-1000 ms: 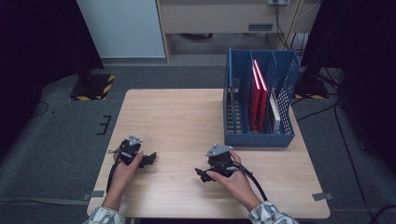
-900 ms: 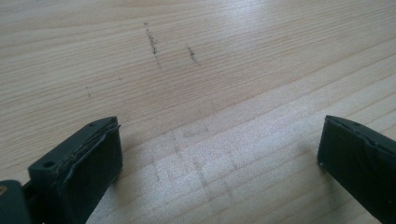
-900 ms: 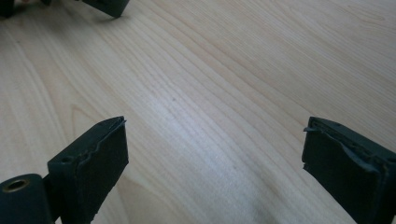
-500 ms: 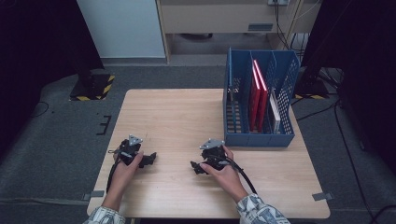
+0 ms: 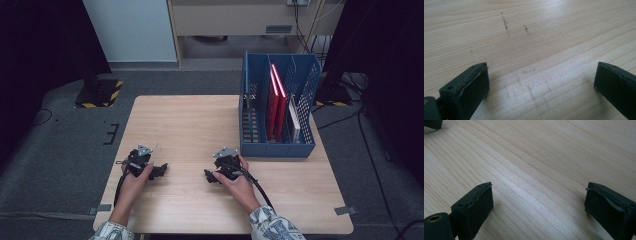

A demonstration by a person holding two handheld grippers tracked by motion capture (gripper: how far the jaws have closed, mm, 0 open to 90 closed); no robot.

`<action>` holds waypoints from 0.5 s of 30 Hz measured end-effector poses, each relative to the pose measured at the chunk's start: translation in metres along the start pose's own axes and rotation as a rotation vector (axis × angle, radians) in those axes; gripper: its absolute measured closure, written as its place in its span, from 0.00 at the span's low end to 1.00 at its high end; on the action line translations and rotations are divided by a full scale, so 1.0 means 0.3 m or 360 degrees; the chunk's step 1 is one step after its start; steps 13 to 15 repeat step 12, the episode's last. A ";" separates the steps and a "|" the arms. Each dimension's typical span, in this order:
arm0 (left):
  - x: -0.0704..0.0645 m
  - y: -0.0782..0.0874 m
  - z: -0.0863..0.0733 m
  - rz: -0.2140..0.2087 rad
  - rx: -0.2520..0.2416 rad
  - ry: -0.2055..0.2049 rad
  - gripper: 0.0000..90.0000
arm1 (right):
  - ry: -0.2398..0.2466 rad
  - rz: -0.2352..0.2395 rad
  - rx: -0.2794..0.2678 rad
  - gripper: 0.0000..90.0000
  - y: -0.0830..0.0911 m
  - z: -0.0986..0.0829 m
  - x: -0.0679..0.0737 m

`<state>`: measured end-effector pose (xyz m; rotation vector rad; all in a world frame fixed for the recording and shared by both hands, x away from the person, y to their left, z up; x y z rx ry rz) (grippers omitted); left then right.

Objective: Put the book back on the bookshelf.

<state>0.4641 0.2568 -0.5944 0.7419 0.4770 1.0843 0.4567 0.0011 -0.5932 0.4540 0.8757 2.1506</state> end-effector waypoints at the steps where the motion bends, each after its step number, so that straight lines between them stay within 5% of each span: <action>1: 0.000 0.000 0.000 0.0000 0.0000 0.0000 0.00 | 0.0006 -0.0022 0.0011 0.09 -0.001 -0.001 -0.003; 2: 0.000 0.000 0.000 0.0000 0.0000 0.0000 0.00 | 0.0010 -0.0074 0.0023 0.07 -0.006 0.000 -0.009; 15: -0.001 0.000 0.001 0.0000 0.0000 -0.0001 0.00 | -0.0035 -0.0100 0.0049 0.02 -0.007 -0.007 -0.018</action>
Point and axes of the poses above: each handheld gripper's, and its own axes: y roughly backward along the jaws, z roughly out of its top, x roughly to its left, the point moved 8 cm from there along -y, roughly forward along the jaws, and after that the axes turned 2 degrees about x, right-handed, at the moved point
